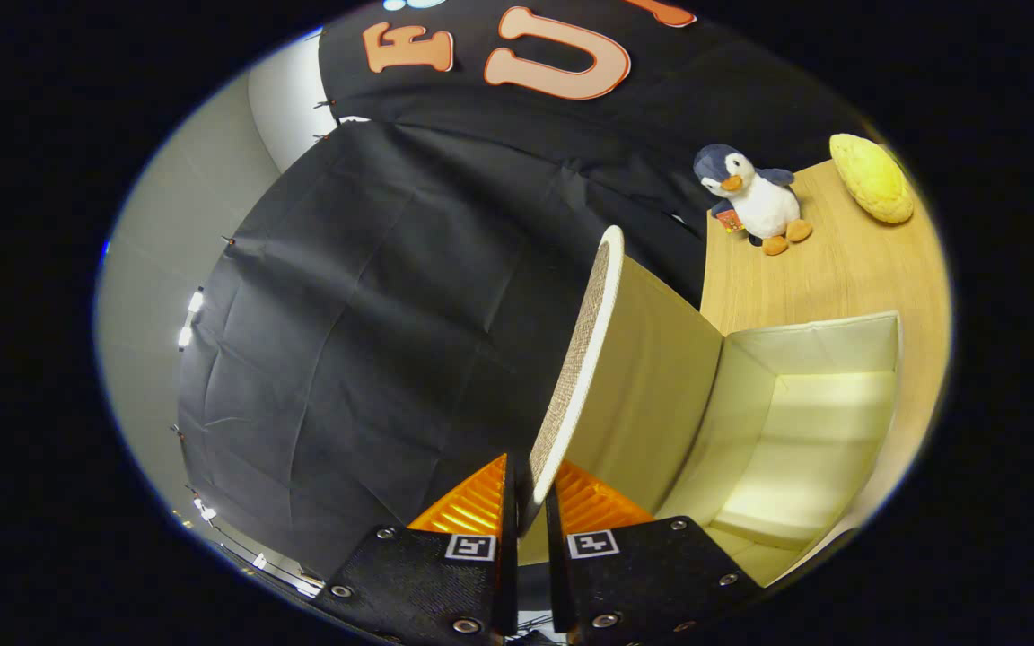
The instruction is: Open the storage box then place both shoes into the box .Put the left shoe in first, then the right shoe, with the right side of both shoes facing outward in a uniform manner.
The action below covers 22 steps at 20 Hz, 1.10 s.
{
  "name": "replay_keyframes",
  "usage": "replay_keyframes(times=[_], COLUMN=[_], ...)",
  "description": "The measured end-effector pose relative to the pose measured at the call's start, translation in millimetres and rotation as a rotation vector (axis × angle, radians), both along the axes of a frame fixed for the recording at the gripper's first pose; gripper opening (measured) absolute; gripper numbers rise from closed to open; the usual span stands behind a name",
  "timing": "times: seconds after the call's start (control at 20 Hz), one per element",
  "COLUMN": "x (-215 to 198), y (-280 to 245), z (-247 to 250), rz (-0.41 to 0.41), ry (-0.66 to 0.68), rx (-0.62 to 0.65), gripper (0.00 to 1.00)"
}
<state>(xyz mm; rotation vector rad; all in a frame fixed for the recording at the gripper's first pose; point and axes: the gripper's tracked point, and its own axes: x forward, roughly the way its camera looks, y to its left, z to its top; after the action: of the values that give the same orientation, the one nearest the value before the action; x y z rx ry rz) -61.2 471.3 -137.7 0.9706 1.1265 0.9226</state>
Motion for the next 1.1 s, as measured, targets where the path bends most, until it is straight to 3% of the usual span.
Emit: replay_keyframes(times=[0.4,0.5,0.6,0.65,0.7,1.1], x=[-2.8,-7.5,-7.5,-8.7,-9.4,4.2], y=[78.0,84.8,86.3,83.5,77.3,-20.2], z=[-18.0,-22.8,-33.2,-39.7,-46.2,-87.0], rz=[0.048,0.06,0.072,0.08,0.087,0.039], ry=[-0.058,-0.06,-0.092,-0.113,-0.136,-0.24], rx=[-0.078,-0.101,-0.132,-0.155,-0.177,-0.361], gripper=[0.17,0.26,0.41,0.55,0.6,0.79])
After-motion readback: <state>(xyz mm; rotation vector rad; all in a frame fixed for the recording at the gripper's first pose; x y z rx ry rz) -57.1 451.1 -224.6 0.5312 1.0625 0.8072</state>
